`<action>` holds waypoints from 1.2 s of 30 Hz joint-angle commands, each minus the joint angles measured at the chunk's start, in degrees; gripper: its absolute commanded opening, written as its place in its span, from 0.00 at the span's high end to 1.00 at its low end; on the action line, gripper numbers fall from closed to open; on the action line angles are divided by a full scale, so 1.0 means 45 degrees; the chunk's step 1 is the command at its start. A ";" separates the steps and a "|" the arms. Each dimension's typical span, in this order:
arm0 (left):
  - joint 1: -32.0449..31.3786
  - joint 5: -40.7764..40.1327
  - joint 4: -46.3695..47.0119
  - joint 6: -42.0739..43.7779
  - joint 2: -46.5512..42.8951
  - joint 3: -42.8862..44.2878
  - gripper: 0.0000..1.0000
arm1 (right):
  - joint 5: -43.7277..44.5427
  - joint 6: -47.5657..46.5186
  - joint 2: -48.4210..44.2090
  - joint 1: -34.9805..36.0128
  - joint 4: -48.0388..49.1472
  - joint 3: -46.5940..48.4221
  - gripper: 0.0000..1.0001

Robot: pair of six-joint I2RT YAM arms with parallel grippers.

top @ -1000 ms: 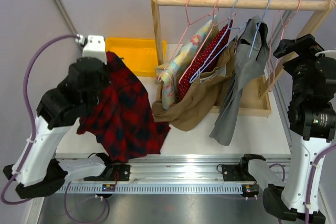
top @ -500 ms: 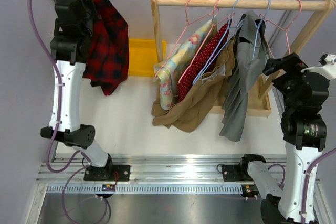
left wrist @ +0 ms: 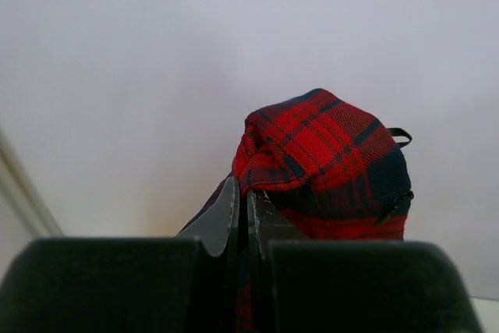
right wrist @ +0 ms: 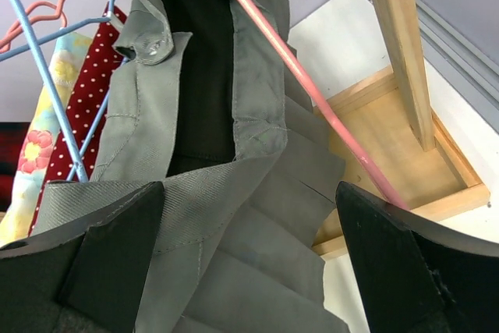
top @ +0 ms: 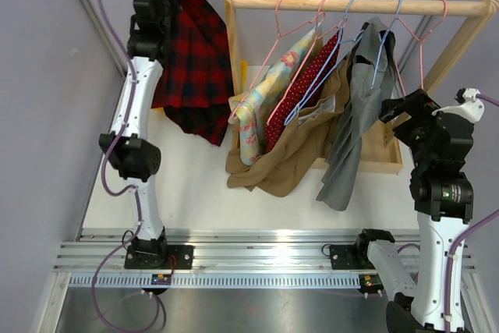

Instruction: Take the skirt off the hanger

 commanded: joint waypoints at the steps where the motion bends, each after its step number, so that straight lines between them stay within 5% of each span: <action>1: 0.0179 -0.0204 0.0747 -0.1127 0.1621 -0.0347 1.00 | -0.0250 -0.0358 -0.0263 -0.0015 0.0329 0.0437 0.00; 5: 0.0237 -0.0793 -0.0017 -0.1341 0.3067 -0.0366 0.96 | -0.0426 -0.0319 -0.0419 -0.0015 0.0172 0.0594 0.01; 7: 0.0276 -0.1297 -0.0388 -0.1595 0.3090 -0.1044 0.49 | -0.0504 -0.0241 -0.0439 -0.0015 0.0172 0.0652 0.00; 8: 0.0354 -0.1417 -0.0468 -0.1732 0.3032 -0.1262 0.04 | -0.0601 -0.0221 -0.0420 0.0005 0.0152 0.0672 0.00; 9: 0.0412 -0.1457 -0.0720 -0.1984 0.2934 -0.1380 0.01 | -0.0815 -0.0221 -0.0439 -0.0014 0.0172 0.0808 0.01; 12: 0.0686 -0.2121 -0.1814 -0.2416 0.2003 -0.1574 0.01 | -0.1477 -0.0415 -0.0439 -0.0015 0.0288 0.1255 0.01; 21: 0.0725 -0.3294 -0.2186 -0.3020 -0.4540 -0.6703 0.01 | -0.4501 0.0186 0.1043 -0.0015 0.0855 0.4767 0.01; 25: 0.0648 -0.2360 -0.2168 -0.3373 -0.7744 -0.9715 0.01 | -0.6107 0.0891 0.2547 0.0005 0.1225 0.5925 0.01; 29: 0.0472 -0.1284 -0.2459 -0.3801 -1.1295 -1.2588 0.01 | -0.5490 0.0524 0.4051 0.0005 0.0623 0.6881 0.02; 36: -0.0229 0.1724 -0.4391 -0.3472 -1.5553 -1.5714 0.01 | -0.4645 0.0170 0.5264 0.0005 -0.0199 0.7372 0.21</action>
